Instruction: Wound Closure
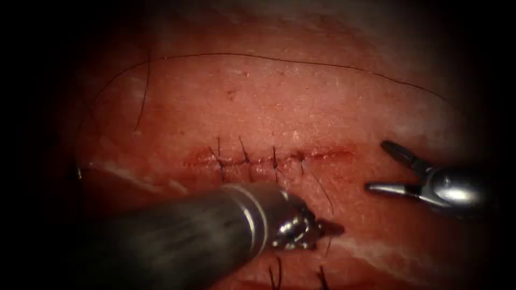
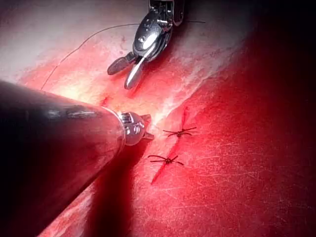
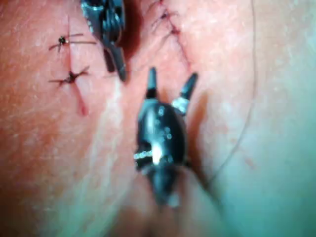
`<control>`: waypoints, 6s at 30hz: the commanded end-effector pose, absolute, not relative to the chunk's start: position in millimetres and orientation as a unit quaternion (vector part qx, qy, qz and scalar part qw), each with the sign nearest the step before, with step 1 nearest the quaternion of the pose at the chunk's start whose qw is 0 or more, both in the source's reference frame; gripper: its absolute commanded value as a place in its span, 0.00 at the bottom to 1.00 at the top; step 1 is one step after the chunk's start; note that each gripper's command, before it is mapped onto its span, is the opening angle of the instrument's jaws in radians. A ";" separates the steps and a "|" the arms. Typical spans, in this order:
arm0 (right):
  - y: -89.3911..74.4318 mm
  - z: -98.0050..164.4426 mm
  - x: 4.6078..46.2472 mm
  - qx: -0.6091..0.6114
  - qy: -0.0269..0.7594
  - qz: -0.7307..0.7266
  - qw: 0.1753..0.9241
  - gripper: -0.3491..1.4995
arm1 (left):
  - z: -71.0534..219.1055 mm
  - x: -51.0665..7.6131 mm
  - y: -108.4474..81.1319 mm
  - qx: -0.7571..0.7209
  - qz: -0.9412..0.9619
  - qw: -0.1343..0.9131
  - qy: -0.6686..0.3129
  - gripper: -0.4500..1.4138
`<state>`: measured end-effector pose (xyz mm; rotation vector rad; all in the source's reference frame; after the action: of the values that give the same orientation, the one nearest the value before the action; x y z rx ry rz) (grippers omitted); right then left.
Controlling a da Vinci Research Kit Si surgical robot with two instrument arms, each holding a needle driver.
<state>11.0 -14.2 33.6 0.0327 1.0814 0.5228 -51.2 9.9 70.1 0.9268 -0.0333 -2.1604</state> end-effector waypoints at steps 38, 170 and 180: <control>-15.3 36.3 15.9 -0.009 0.578 0.041 0.815 0.95 | 64.5 -48.8 12.8 0.407 -0.844 0.344 -0.057 0.00; -19.1 35.8 22.1 -0.079 0.570 0.010 0.818 0.93 | 77.7 -23.7 11.5 0.462 -0.860 -0.197 0.088 0.66; -19.0 35.9 22.1 -0.078 0.568 0.009 0.819 0.93 | 72.4 -20.0 11.3 0.429 -0.881 -0.180 0.083 0.68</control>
<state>21.9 -17.9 35.4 -0.1716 1.2105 0.0187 -19.1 11.7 70.9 1.5158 0.2845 -3.1482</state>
